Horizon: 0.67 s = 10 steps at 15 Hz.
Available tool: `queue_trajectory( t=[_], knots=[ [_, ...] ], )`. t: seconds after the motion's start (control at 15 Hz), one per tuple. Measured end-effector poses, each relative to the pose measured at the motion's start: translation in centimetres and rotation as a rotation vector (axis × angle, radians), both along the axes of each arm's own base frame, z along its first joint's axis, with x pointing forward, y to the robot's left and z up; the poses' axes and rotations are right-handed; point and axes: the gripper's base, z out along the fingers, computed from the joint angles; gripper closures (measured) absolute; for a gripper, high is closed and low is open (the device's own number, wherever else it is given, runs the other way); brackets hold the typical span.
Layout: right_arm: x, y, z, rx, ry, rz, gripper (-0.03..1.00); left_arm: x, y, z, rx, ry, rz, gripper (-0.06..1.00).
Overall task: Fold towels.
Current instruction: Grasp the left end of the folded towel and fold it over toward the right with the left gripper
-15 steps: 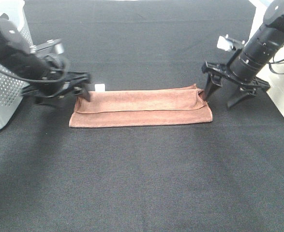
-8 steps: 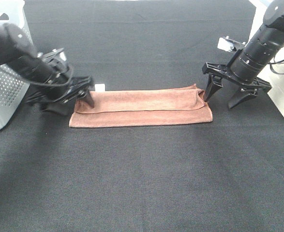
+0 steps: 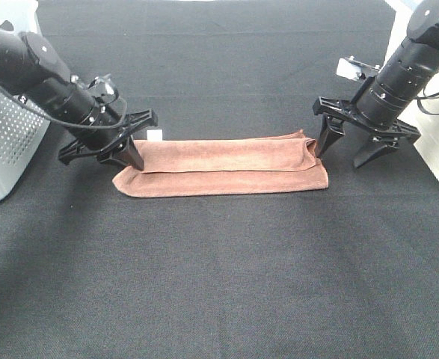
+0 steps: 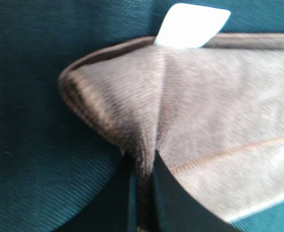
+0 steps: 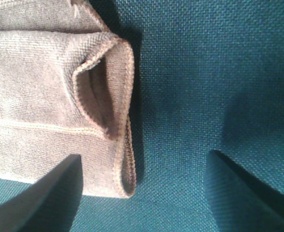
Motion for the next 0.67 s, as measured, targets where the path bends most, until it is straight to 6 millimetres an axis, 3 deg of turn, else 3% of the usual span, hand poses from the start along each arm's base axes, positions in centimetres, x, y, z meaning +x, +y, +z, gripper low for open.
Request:
queue_trajectory(
  t=[0.13, 0.2, 0.47, 0.67],
  knots=[
    [0.0, 0.0, 0.0, 0.000, 0.000, 0.000, 0.30, -0.3, 0.5, 2.0, 0.060, -0.023, -0.038, 0.92],
    [0.0, 0.0, 0.0, 0.000, 0.000, 0.000, 0.30, -0.3, 0.5, 2.0, 0.060, -0.023, -0.038, 0.92],
    [0.0, 0.0, 0.0, 0.000, 0.000, 0.000, 0.30, -1.7, 2.4, 9.7, 0.242, -0.135, -0.042, 0.92],
    [0.0, 0.0, 0.0, 0.000, 0.000, 0.000, 0.30, -2.2, 2.5, 12.6, 0.236, -0.157, -0.026, 0.92]
  ],
)
